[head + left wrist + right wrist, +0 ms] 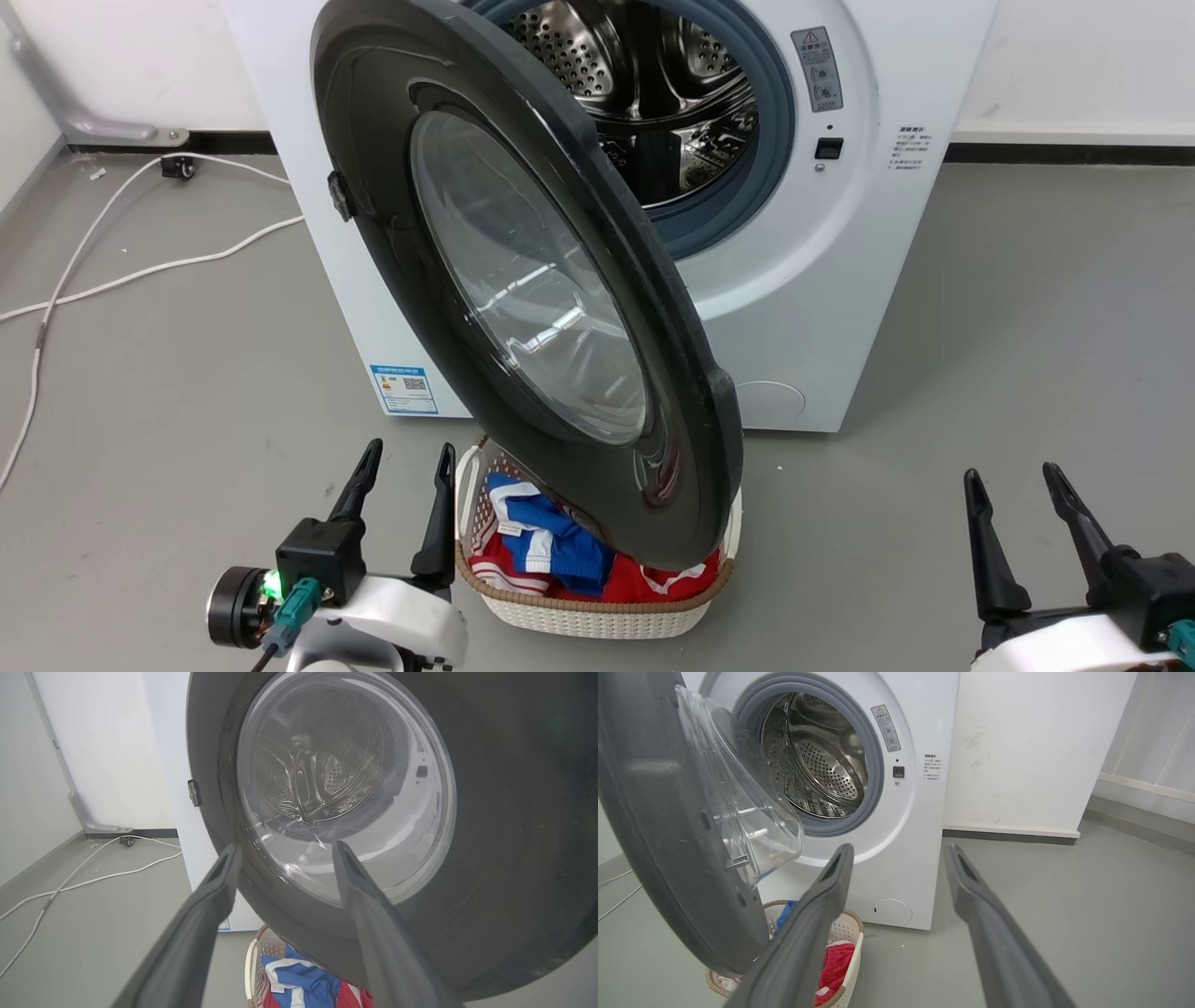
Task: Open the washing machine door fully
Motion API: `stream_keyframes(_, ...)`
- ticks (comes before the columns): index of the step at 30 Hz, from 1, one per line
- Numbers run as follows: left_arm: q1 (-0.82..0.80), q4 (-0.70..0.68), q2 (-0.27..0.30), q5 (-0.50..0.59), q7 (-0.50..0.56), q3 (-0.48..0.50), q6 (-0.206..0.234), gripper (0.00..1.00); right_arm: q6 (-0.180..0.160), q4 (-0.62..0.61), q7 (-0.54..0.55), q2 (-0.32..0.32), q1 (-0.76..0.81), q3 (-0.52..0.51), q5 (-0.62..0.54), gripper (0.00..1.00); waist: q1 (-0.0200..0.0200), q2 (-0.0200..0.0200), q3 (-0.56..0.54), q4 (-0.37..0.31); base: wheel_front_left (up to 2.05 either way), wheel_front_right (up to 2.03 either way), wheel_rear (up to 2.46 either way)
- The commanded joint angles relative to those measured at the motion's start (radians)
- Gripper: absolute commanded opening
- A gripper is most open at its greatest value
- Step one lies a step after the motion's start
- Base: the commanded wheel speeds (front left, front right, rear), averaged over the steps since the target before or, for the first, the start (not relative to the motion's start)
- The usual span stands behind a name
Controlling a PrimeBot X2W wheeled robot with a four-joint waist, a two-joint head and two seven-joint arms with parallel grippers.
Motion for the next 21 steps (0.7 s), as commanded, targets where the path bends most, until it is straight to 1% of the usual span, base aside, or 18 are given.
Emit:
stream_keyframes(1, 0.010, 0.000, 0.003, -0.004, 0.000, 0.000, 0.002, 1.00, 0.000, -0.006, -0.005, 0.003, 0.002, -0.001, -0.009, 1.00, 0.0001, 0.0000, 0.000, 0.000, 0.00, 0.00, 0.00)
stream_keyframes(11, 0.002, 0.013, 0.005, -0.021, 0.008, -0.010, -0.003, 1.00, 0.000, -0.029, 0.010, 0.009, 0.003, 0.003, 0.000, 1.00, 0.0001, 0.0000, 0.000, 0.002, 0.00, 0.00, 0.00)
stream_keyframes(12, 0.001, 0.014, 0.005, -0.023, 0.010, -0.010, -0.005, 0.78, 0.000, -0.032, 0.012, 0.009, 0.004, 0.004, 0.000, 1.00, 0.0001, 0.0000, 0.000, 0.002, 0.00, 0.00, 0.00)
stream_keyframes(13, 0.000, 0.015, 0.005, -0.026, 0.010, -0.010, -0.007, 0.34, 0.000, -0.032, 0.015, 0.009, 0.005, 0.005, 0.000, 1.00, 0.0001, 0.0000, 0.000, 0.002, 0.00, 0.00, 0.00)
stream_keyframes(14, -0.002, 0.014, 0.005, -0.028, 0.010, -0.011, -0.008, 0.00, 0.000, -0.035, 0.016, 0.009, 0.006, 0.005, 0.002, 1.00, 0.0001, 0.0000, 0.000, 0.002, 0.00, 0.00, 0.00)
stream_keyframes(21, -0.032, -0.016, -0.008, -0.054, 0.012, -0.015, -0.001, 0.00, 0.000, -0.045, 0.023, 0.010, 0.009, 0.001, 0.023, 1.00, 0.0001, 0.0000, -0.002, 0.004, 0.00, 0.00, 0.00)
